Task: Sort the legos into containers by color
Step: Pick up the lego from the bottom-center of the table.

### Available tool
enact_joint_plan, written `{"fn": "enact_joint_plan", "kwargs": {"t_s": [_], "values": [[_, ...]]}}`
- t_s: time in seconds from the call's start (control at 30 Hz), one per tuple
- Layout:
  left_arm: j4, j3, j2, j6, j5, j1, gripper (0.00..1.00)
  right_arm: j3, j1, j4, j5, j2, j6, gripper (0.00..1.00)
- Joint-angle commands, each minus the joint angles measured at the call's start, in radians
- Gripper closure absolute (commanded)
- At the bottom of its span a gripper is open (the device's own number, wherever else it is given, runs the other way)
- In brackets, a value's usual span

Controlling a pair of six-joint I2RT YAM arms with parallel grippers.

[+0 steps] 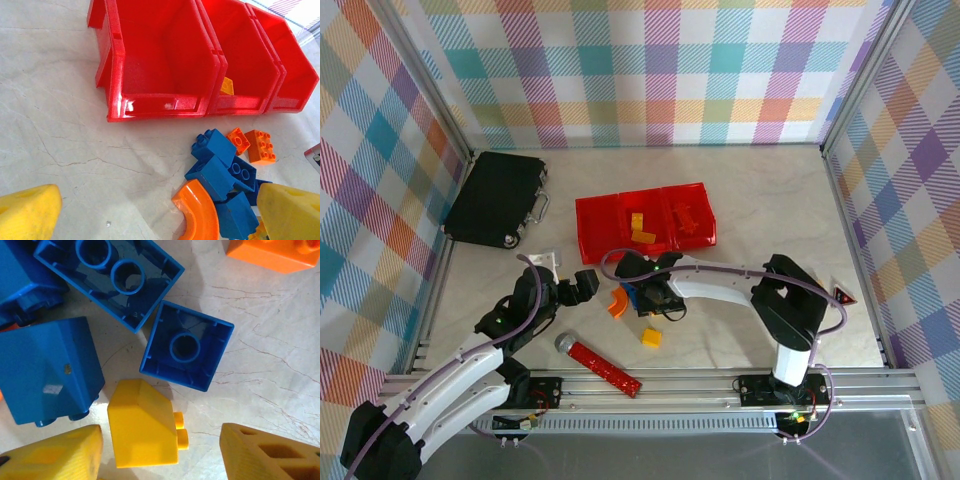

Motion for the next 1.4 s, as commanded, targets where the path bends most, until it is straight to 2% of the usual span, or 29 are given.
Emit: {"fn": "enact_joint_plan", "kwargs": {"t_s": [0.0,0.4,0.63,0.73,0.8,1.07,1.2,1.37], "values": [[-0.036,-0.01,-0.024,0.012,-0.019,-0.012,0.0,0.027,0.007,-0.004,0.012,0.022,-0.015,0.41],[-0.082,-0.003,-0.064,0.016,-0.046,-0.012,0.0,0.057,0.007,-0.003,0.018,0.078,-0.034,0.52],[-0.085,0.005,-0.061,0.02,-0.05,-0.012,0.0,0.052,0.006,-0.014,0.052,0.082,-0.043,0.62],[-0.085,0.007,-0.058,0.022,-0.051,-0.012,0.0,0.051,0.006,-0.023,0.069,0.069,-0.047,0.65],[-0.083,0.007,-0.055,0.022,-0.051,-0.012,0.0,0.037,0.006,-0.007,0.086,0.05,-0.068,0.71],[-0.119,0.034,-0.05,0.045,-0.057,-0.012,0.0,0.078,-0.011,-0.065,0.212,-0.074,-0.171,0.71],[-0.132,0.042,-0.051,0.049,-0.066,-0.012,0.0,0.118,-0.069,-0.029,0.218,-0.138,-0.257,0.71],[-0.15,0.049,-0.057,0.048,-0.069,-0.011,0.0,0.194,-0.197,0.051,0.13,-0.137,-0.362,0.71]]}}
